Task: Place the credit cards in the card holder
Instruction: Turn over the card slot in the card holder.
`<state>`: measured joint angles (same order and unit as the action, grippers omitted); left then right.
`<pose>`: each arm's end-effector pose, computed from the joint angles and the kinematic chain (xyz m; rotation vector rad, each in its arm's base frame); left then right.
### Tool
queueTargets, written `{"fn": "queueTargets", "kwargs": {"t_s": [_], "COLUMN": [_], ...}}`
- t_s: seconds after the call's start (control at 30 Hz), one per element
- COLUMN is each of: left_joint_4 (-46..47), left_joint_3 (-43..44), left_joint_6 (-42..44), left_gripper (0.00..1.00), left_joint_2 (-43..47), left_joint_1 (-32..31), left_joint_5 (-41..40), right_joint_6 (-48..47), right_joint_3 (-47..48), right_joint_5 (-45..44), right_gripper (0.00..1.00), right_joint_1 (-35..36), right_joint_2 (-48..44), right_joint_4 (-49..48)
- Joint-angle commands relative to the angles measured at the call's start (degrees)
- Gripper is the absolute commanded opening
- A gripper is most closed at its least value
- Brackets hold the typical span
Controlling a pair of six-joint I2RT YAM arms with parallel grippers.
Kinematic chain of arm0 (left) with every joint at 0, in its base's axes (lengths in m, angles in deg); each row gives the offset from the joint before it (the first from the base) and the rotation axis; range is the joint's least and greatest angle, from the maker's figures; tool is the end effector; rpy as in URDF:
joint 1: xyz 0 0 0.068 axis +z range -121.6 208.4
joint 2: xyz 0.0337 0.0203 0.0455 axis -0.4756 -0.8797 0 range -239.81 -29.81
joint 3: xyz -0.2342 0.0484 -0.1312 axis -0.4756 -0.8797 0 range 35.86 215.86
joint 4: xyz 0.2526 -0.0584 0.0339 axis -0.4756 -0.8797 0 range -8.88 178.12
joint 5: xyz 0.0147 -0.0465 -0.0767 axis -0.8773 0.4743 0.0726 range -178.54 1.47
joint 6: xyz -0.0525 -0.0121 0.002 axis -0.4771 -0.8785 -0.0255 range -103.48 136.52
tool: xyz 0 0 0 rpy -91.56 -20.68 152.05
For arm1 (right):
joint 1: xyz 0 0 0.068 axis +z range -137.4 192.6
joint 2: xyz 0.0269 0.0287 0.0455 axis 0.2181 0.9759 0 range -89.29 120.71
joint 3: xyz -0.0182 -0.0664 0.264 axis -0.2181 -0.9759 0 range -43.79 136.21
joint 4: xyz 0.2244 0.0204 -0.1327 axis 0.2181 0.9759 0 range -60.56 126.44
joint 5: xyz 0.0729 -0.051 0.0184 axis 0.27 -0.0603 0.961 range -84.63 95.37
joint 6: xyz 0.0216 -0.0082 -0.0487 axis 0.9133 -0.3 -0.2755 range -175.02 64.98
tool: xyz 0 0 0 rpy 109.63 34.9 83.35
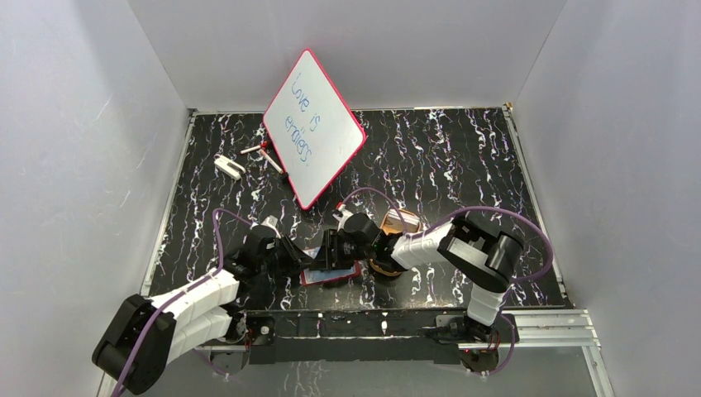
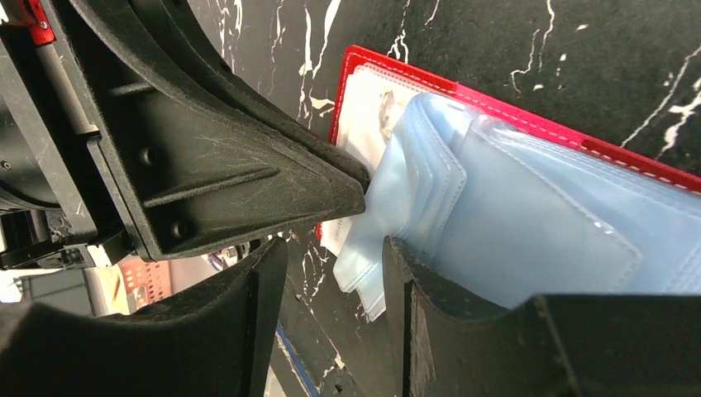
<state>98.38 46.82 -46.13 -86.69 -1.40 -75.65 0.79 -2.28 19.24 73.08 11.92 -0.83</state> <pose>0.1503 -0.0953 0.1370 -0.5492 2.3579 -1.0847 0.1606 0.3012 0.1379 -0.2714 2.4191 1.3602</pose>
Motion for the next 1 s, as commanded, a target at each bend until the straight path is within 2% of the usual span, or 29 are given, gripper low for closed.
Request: {"fn": "queueTargets", "kwargs": {"t_s": [0.0,0.1,0.3,0.47,0.63,0.77,0.97], "left_joint_4": [-5.4,-8.6,-16.2,-18.7,-17.9,-14.0,-12.1], "left_joint_3": [-0.6,0.4,2.6,2.9,2.6,3.3,5.9], "left_joint_6": [0.7,1.0,1.5,1.0,2.7,4.5,6.4], "left_gripper": [0.19,0.23,0.4,0.46,0.48,0.43,0.42], "left_joint_2": [0.9,3.6,9.3,9.9,7.5,0.9,-6.3], "left_joint_1": [-0.2,-0.2,-0.2,-0.2,-0.2,-0.2,-0.3], "left_joint_5": [-1.2,-1.5,0.1,3.0,2.9,4.2,4.8], "right_joint_6": [0.5,1.3,3.4,7.0,8.5,8.4,7.7], "right_joint_3": [1.2,1.0,0.1,-1.7,-2.7,-2.4,-2.4], "right_joint_5": [0.9,0.4,-1.2,-2.9,-3.2,-3.0,-2.9], "right_gripper": [0.55,0.55,0.55,0.55,0.55,0.55,0.55], "right_joint_1": [0.8,0.8,0.8,0.8,0.7,0.7,0.7], "right_joint_2": [1.2,1.1,0.4,0.4,0.8,1.0,0.8], "right_joint_4": [-1.5,-1.7,-3.4,-6.5,-9.1,-9.2,-8.3]}}
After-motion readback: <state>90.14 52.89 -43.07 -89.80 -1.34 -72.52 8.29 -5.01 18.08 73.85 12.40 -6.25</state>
